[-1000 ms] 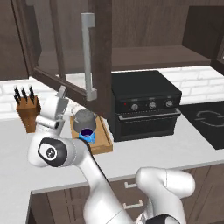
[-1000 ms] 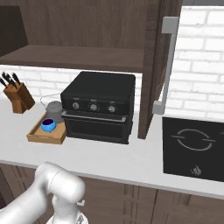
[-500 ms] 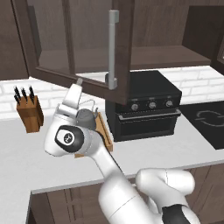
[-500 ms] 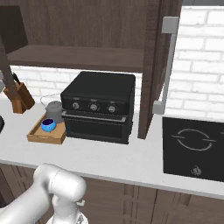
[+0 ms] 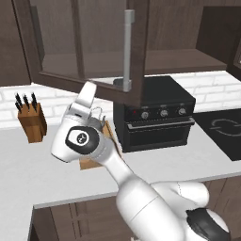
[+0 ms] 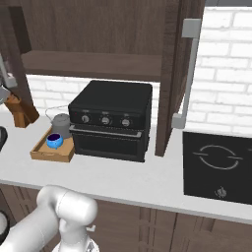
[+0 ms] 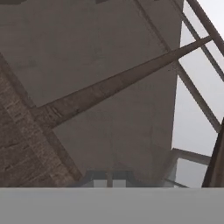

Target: Pick the kettle from the counter and place it on the tray. Then pick the mug from the cabinet and place it on the tray. Then close the cabinet doors.

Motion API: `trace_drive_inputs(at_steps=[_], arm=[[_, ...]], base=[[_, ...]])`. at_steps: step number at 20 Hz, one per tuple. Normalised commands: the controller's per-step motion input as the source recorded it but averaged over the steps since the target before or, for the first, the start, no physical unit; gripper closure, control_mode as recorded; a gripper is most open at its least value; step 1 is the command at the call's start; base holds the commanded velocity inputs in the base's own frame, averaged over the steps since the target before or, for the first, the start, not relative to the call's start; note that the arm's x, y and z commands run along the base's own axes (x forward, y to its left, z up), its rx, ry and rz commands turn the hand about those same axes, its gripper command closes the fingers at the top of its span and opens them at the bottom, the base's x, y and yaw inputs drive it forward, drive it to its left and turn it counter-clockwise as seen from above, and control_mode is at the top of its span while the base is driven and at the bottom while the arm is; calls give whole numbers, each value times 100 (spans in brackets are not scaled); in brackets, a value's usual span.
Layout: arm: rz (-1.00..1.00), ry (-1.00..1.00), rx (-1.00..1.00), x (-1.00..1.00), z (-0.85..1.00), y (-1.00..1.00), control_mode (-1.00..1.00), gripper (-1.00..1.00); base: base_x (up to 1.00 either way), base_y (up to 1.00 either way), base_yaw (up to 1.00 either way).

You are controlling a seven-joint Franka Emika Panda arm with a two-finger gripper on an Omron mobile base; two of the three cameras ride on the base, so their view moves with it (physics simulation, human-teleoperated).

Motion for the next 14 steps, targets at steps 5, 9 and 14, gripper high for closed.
trace_drive_inputs(at_steps=[5,9,14], arm=[[2,11,0,16,42,-54,-100,100],[2,13,0,24,54,-67,-100,100],[1,10,0,39,28,-66,-100,100]], base=[[0,0,0],[0,0,0],[0,0,0]])
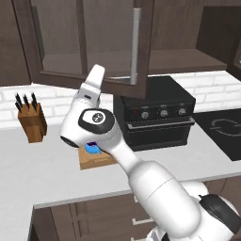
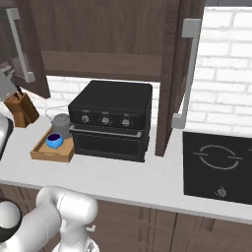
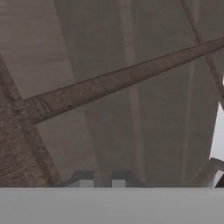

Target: Pick the kettle from the counter and place it on the tray. Then pick the mug from the cabinet and place it on the tray. Then close the cabinet doors.

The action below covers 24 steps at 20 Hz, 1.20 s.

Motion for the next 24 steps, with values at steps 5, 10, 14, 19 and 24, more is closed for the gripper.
trace_drive_inputs(at_steps=[5,10,14,19,24], arm=[[0,6,0,33,34,-58,-100,100],[0,3,0,11,56,-48,-100,100],[1,7,0,25,42,-50,-100,100],[3,18,0,59,4,-41,-100,100],[8,18,0,75,0,-42,-100,100]], base=[[0,0,0],[0,0,0],[0,0,0],[0,0,0],[0,0,0]])
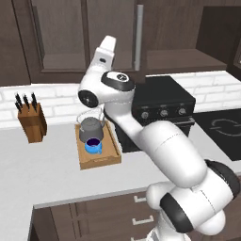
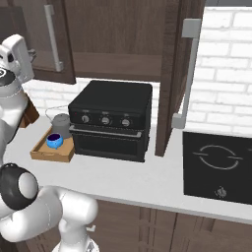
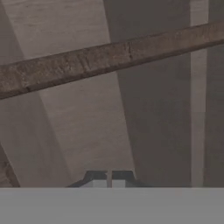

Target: Pick the kettle from the counter and place it on the tray. Then pick the mug from the cabinet and place it on the tray. Then close the cabinet doors.

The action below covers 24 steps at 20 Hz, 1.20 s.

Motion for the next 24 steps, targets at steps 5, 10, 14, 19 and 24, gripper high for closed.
trace_drive_inputs(at_steps=[5,10,14,19,24], arm=[[13,6,0,62,0,-37,-100,100],[14,1,0,52,0,-22,-100,100],[11,6,0,56,0,-16,-100,100],[10,13,1,36,2,-5,-100,100],[9,23,0,23,0,0,-100,100]], base=[[0,0,0],[0,0,0],[0,0,0],[0,0,0],[0,0,0]])
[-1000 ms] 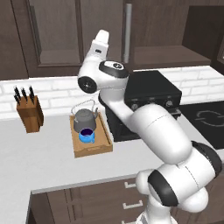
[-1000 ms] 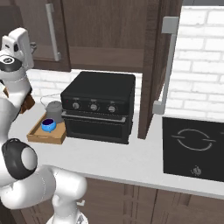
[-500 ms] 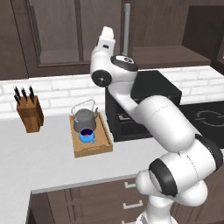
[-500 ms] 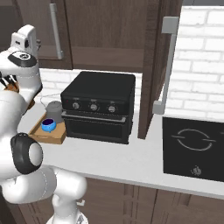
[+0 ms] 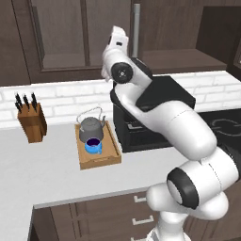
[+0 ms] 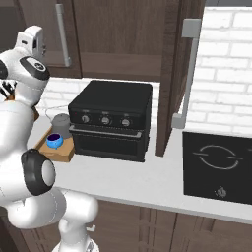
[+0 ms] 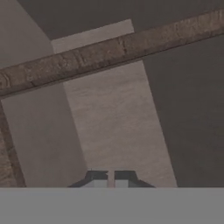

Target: Pick the kettle from the counter and place it on the tray. Then pick the mug from the cabinet and place it on the tray. Then close the cabinet doors.

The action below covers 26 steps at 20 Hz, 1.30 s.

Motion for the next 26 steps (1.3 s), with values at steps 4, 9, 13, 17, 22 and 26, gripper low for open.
trace_drive_inputs(at_steps=[4,9,13,17,22,26], arm=[[9,26,2,37,0,0,-100,100],[2,3,0,14,-28,0,-100,100],[0,-15,0,-5,-26,0,-100,100],[0,-5,0,-31,2,0,-100,100],[0,0,0,-87,42,0,-100,100],[0,0,6,-100,58,-3,-100,100]], base=[[0,0,0],[0,0,0],[0,0,0],[0,0,0],[0,0,0],[0,0,0]])
